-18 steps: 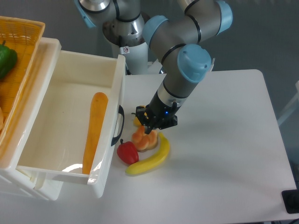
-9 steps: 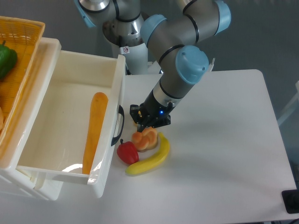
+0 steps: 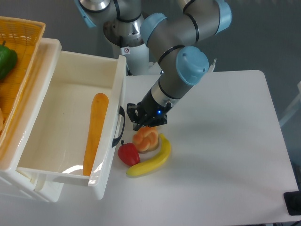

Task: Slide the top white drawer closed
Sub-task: 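Push the drawer front with the gripper into the drawer unit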

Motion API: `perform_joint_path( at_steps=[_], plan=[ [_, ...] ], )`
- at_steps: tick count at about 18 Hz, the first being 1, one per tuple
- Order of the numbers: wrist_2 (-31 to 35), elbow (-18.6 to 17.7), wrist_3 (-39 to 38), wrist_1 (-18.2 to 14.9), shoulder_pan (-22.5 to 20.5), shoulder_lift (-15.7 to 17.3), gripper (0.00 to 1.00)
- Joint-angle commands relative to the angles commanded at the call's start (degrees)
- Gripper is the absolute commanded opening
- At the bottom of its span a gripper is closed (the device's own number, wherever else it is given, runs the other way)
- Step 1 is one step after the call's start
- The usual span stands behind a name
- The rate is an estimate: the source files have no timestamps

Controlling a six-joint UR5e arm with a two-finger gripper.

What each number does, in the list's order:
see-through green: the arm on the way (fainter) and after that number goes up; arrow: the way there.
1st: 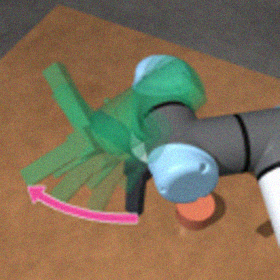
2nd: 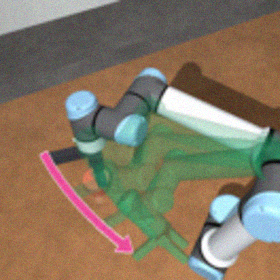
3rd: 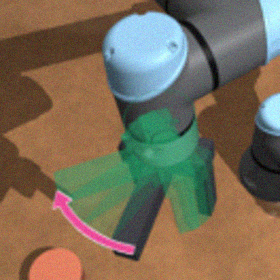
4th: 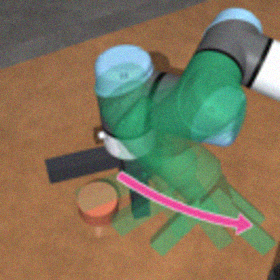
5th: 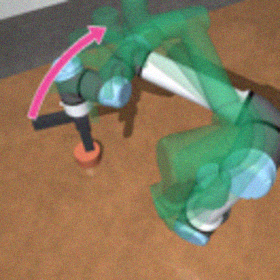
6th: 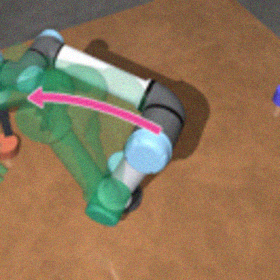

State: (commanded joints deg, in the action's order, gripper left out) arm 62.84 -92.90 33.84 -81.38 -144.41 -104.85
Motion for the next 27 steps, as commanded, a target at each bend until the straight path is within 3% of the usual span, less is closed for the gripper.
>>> perform_joint_path(
  at_steps=[27],
  plan=[
    [-1.41,-0.09,-3.43,-0.09,3.69,1.14,0.00]
  ],
)
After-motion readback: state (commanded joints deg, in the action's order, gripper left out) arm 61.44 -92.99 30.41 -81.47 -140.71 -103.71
